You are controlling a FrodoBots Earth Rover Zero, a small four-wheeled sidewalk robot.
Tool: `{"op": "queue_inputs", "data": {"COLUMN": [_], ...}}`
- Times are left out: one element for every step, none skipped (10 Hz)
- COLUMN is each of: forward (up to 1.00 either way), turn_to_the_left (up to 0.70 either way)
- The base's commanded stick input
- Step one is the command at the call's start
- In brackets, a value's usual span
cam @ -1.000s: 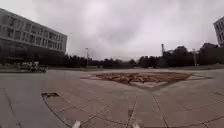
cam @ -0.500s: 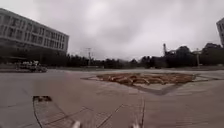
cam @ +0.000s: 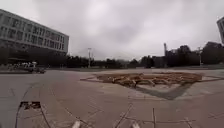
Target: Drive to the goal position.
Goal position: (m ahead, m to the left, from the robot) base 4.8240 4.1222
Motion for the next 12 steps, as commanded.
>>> {"op": "queue_inputs", "data": {"forward": [0.7, 0.7, 0.7, 0.7, 0.7, 0.7, 0.7, 0.7, 0.7, 0.7, 0.7, 0.7], "turn_to_the_left": [0.0, 0.0, 0.0, 0.0, 0.0, 0.0, 0.0, 0.0, 0.0, 0.0, 0.0, 0.0]}}
